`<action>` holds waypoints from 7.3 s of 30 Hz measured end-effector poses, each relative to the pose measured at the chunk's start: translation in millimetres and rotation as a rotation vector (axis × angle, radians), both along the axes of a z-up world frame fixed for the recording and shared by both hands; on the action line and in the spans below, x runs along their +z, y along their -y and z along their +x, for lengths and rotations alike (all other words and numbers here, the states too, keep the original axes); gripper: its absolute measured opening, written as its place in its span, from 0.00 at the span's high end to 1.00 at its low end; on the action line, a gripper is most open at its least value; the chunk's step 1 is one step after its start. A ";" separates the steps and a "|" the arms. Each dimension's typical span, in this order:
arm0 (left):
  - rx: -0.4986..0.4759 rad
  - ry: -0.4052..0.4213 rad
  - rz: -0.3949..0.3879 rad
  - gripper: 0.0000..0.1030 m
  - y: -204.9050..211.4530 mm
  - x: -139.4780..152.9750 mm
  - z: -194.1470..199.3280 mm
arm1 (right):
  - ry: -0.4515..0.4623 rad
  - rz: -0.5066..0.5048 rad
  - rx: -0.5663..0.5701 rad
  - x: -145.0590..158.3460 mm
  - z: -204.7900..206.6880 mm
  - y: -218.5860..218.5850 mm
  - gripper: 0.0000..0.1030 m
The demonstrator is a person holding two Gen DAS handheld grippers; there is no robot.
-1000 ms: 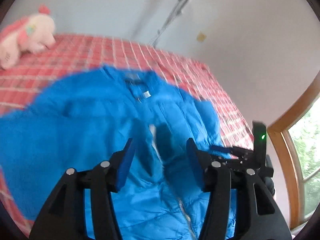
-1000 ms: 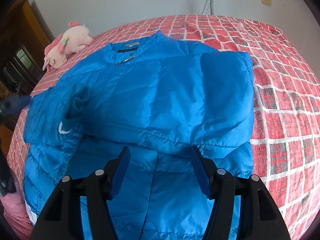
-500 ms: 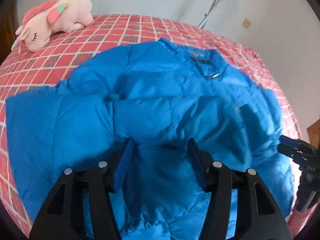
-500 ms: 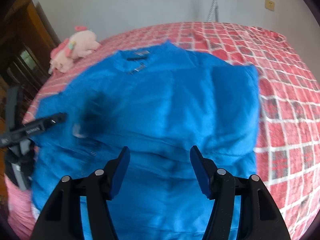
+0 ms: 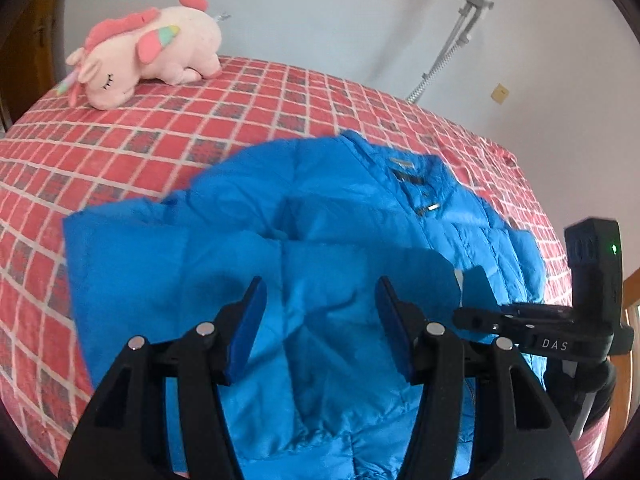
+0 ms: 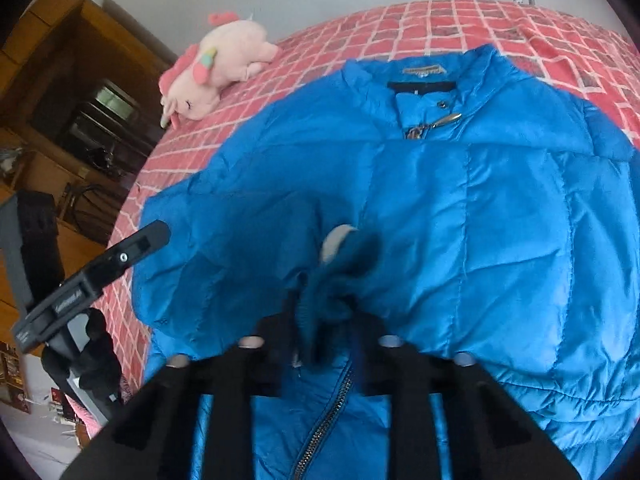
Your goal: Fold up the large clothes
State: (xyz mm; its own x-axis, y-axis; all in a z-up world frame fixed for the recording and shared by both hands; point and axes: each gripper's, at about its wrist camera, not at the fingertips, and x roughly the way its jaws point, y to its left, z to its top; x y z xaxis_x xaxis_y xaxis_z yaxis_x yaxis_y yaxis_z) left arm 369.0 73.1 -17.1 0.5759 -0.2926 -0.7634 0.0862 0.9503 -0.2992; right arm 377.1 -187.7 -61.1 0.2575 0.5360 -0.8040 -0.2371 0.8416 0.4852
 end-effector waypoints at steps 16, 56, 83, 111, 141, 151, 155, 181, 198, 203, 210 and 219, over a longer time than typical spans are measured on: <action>-0.055 0.004 0.027 0.45 21.4 -13.8 7.2 | 0.161 -0.228 -0.432 42.3 -47.2 170.3 0.86; -0.133 -0.006 0.134 0.37 47.1 -14.7 -28.7 | 0.243 -0.178 -0.220 35.5 -83.7 111.1 0.65; 0.056 -0.107 0.053 0.18 -57.7 -45.2 -289.6 | 0.148 -0.159 -0.249 10.0 -345.2 160.2 0.37; -0.053 -0.123 -0.093 0.43 -36.7 -66.0 -306.5 | 0.091 -0.072 -0.254 -17.3 -350.3 160.5 0.52; -0.118 0.107 -0.173 0.93 -24.7 4.6 -292.8 | 0.308 0.029 -0.200 59.3 -345.0 160.1 0.93; -0.096 0.213 -0.170 0.93 -27.5 64.0 -194.0 | 0.377 0.103 -0.245 132.0 -245.3 178.4 0.93; -0.094 0.202 -0.188 0.93 -28.9 69.5 -144.7 | 0.333 0.127 -0.279 134.2 -188.8 185.0 0.93; -0.023 -0.037 -0.272 0.83 -25.2 -16.9 77.0 | 0.081 0.178 -0.375 22.3 11.1 216.7 0.62; -0.131 -0.082 0.100 0.43 -7.8 -8.5 48.2 | 0.142 -0.170 -0.236 30.2 -5.3 176.2 0.39; -0.129 -0.034 0.123 0.88 -4.7 -4.7 42.8 | 0.195 -0.205 -0.229 37.1 -11.8 173.0 0.86; -0.069 0.144 0.048 0.93 -6.1 40.7 29.3 | 0.319 -0.145 -0.306 78.3 -23.5 183.5 0.91; 0.021 0.201 0.116 0.94 10.2 53.6 107.3 | 0.276 -0.146 -0.400 97.5 61.0 195.5 0.91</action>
